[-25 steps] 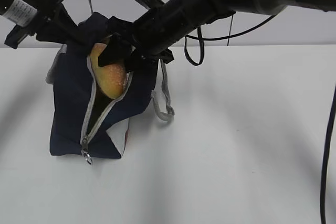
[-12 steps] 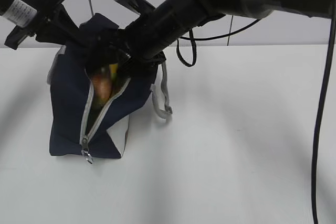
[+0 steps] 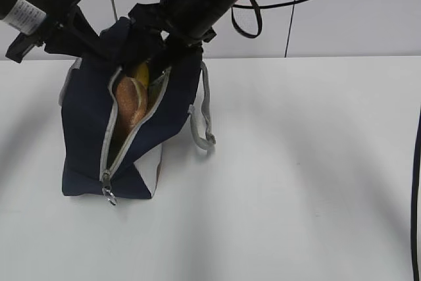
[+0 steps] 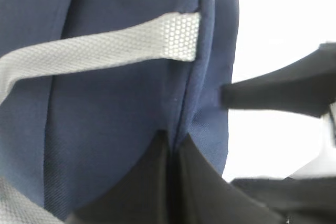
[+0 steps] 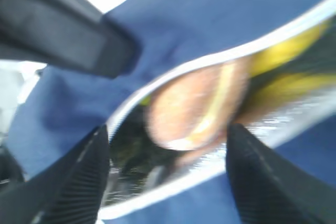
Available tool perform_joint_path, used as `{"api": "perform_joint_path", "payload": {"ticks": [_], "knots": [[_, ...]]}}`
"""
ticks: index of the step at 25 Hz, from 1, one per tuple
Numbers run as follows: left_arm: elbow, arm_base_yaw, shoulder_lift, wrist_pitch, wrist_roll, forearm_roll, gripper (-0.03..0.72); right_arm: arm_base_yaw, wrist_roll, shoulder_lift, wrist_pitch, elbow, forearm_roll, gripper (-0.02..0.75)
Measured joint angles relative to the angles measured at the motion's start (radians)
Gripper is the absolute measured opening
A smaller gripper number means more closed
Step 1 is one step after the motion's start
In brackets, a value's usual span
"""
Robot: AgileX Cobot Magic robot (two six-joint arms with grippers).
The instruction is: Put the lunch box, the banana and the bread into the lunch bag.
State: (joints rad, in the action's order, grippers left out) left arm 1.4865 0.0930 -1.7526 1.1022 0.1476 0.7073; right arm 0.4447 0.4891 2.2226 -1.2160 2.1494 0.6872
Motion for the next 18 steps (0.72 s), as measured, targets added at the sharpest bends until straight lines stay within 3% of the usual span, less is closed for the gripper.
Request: {"api": "perform_joint_path", "payload": {"ticks": [6,10,18], "knots": [[0.000,0.000,0.000,0.000,0.000,0.001,-0.003,-0.006,-0.145,0.000,-0.011,0.060,-0.207,0.420],[0.000,0.000,0.000,0.000,0.000,0.001,-0.003,-0.006,-0.265,-0.032,-0.019,0.053,-0.331,0.393],[0.000,0.000,0.000,0.000,0.000,0.001,-0.003,-0.015,-0.299,-0.212,-0.023,-0.170,-0.422,0.389]]}}
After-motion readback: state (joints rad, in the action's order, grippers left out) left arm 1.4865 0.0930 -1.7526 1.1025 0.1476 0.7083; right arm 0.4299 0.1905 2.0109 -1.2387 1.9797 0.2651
